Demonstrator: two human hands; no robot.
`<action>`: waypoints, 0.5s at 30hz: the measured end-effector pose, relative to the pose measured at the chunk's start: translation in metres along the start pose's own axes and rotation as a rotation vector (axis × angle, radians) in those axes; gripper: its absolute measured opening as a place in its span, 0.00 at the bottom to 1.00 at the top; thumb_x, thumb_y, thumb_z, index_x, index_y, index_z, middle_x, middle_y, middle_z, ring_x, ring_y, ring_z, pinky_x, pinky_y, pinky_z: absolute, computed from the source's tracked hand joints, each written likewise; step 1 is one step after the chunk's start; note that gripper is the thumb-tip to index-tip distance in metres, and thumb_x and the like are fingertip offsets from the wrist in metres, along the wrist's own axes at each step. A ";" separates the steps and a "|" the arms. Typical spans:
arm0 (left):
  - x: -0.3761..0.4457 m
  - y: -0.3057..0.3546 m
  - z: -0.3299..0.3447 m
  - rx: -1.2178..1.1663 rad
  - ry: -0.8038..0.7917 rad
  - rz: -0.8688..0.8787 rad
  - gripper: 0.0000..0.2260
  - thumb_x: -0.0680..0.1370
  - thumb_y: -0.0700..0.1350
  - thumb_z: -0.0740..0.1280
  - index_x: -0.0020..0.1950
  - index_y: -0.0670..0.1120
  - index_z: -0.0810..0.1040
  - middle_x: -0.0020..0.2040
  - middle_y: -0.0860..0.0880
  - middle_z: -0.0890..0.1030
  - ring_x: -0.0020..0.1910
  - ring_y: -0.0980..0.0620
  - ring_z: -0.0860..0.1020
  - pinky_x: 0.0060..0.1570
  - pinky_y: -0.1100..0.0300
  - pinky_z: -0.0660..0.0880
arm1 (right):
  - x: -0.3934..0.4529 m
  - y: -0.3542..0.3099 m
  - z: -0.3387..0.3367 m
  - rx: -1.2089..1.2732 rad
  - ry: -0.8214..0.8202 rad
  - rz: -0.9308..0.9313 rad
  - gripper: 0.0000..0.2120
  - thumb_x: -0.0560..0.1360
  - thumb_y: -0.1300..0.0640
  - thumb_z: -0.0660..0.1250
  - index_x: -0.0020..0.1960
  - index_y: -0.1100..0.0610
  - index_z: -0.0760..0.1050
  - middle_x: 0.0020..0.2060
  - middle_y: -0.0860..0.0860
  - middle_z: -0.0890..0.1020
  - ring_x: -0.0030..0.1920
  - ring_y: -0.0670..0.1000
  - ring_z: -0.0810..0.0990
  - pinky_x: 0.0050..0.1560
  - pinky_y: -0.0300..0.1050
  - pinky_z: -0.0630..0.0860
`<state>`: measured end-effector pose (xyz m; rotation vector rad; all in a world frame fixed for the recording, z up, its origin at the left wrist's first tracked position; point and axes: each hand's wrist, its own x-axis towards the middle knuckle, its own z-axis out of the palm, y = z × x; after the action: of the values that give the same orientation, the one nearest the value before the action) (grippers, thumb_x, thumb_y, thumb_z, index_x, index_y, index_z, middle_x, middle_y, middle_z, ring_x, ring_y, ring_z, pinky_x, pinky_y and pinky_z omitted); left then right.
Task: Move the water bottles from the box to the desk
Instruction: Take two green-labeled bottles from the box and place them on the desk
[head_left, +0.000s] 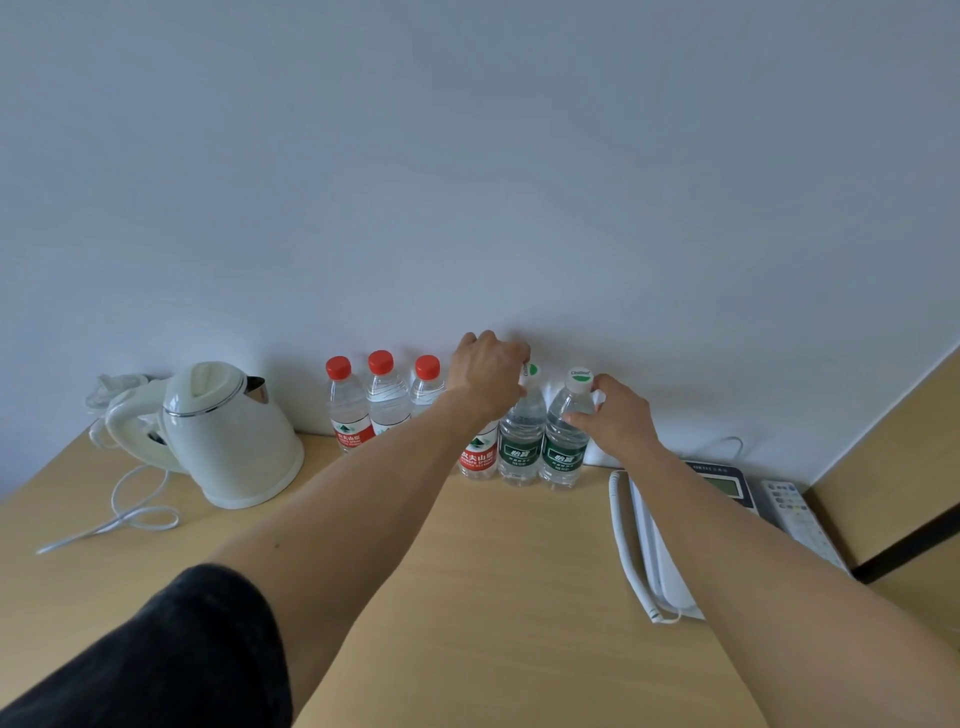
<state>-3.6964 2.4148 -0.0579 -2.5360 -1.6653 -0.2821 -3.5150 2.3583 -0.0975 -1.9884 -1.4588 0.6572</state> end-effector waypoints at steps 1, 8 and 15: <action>-0.001 -0.002 -0.001 -0.001 -0.004 0.008 0.18 0.78 0.50 0.72 0.67 0.51 0.76 0.53 0.48 0.83 0.58 0.47 0.75 0.60 0.55 0.66 | 0.000 0.000 -0.002 -0.016 -0.012 -0.001 0.22 0.72 0.54 0.76 0.63 0.55 0.75 0.55 0.55 0.81 0.53 0.54 0.78 0.48 0.43 0.70; -0.012 -0.030 -0.028 -0.035 -0.010 -0.070 0.19 0.78 0.46 0.66 0.69 0.50 0.76 0.58 0.49 0.83 0.61 0.46 0.75 0.63 0.53 0.66 | 0.001 -0.010 -0.024 -0.099 -0.050 -0.037 0.23 0.72 0.57 0.74 0.65 0.55 0.74 0.57 0.55 0.80 0.49 0.52 0.75 0.47 0.40 0.68; -0.030 -0.053 -0.046 -0.029 -0.086 -0.235 0.23 0.84 0.60 0.55 0.74 0.49 0.71 0.66 0.44 0.79 0.65 0.42 0.75 0.66 0.46 0.67 | -0.005 -0.024 -0.050 -0.050 -0.047 -0.108 0.19 0.78 0.48 0.68 0.67 0.52 0.74 0.63 0.55 0.79 0.62 0.54 0.77 0.54 0.40 0.67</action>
<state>-3.7613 2.4007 -0.0200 -2.4035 -2.0087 -0.2181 -3.4987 2.3506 -0.0451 -1.9276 -1.6132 0.6301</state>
